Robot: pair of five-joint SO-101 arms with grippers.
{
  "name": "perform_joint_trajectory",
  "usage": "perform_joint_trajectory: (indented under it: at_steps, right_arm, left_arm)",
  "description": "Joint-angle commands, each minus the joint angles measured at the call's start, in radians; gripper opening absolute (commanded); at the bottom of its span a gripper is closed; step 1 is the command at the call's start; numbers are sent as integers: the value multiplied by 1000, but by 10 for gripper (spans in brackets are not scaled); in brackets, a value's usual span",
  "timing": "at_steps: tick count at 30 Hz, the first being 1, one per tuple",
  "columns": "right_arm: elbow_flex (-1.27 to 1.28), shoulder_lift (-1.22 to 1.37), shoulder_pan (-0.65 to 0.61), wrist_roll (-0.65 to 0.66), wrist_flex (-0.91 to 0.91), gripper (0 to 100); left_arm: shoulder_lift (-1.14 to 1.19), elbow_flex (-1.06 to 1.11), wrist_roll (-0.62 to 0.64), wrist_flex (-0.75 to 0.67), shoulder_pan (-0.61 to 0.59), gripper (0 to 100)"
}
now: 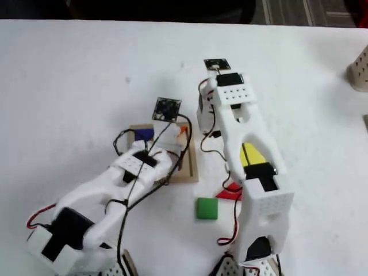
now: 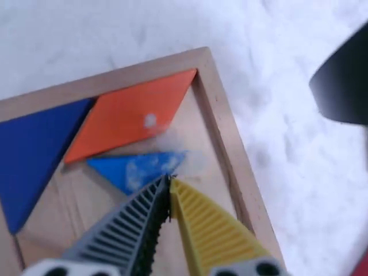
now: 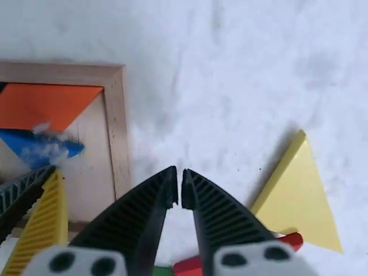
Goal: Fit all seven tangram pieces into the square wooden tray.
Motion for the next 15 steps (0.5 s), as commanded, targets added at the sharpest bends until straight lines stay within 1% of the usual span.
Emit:
perform_joint_trajectory:
  at_steps: [1,15]
  right_arm:
    - [-5,-65,15,-8,-10,17]
    - [-3,-65,15,-11,-7,17]
  left_arm:
    - [1,-49,-8,9,-8,20]
    - [7,-55,-9,2,-113,20]
